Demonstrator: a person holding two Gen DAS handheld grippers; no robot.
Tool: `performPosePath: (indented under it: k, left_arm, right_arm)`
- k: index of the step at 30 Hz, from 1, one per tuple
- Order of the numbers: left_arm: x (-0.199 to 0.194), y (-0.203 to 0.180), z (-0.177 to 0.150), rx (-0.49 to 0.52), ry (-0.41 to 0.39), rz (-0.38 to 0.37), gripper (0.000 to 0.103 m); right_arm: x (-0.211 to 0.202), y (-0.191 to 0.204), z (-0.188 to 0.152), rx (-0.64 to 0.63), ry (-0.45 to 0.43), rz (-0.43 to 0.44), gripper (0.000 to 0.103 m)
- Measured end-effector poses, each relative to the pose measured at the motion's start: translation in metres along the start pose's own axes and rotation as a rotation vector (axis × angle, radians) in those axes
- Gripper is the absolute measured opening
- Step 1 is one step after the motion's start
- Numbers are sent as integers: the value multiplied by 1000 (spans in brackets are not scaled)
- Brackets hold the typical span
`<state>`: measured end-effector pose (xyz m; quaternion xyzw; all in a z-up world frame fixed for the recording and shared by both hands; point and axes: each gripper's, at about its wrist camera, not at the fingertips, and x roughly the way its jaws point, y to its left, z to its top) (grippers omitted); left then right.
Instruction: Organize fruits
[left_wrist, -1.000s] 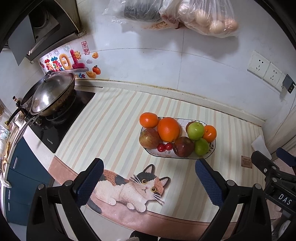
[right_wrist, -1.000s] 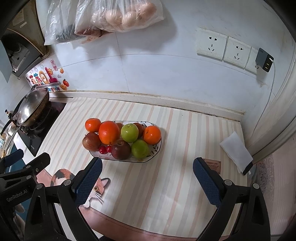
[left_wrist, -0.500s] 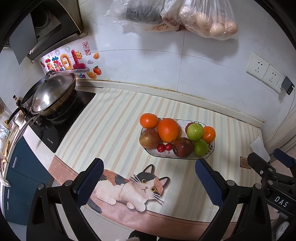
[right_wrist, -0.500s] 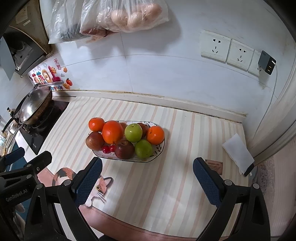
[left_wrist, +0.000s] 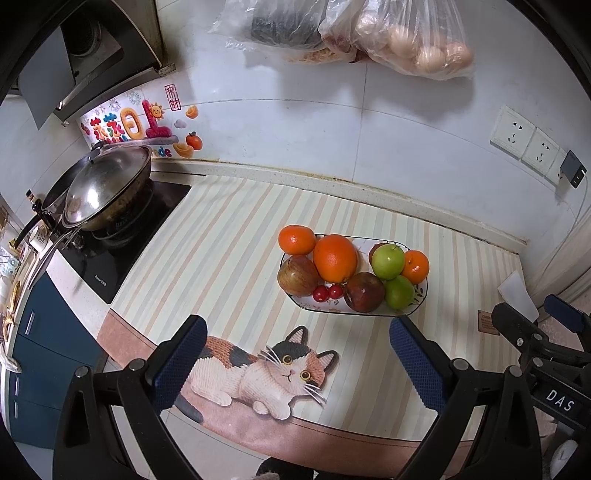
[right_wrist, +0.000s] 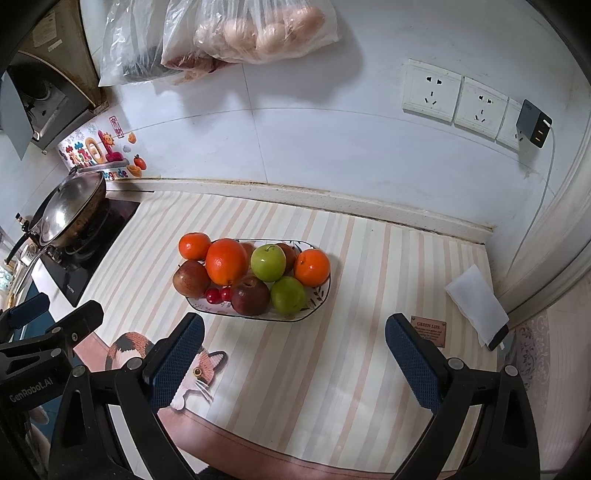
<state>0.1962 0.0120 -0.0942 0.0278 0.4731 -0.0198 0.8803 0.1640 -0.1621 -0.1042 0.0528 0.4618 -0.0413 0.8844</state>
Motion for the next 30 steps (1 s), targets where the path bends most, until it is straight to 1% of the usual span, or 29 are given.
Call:
performPosePath:
  k: [26, 30]
  left_arm:
    - [-1, 0, -1, -1, -2, 0, 101]
    - [-3, -1, -2, -7, -17, 1, 101]
  right_arm:
    - [-3, 2, 1, 5, -3, 6, 101]
    - [-3, 3, 1, 7, -3, 7, 101]
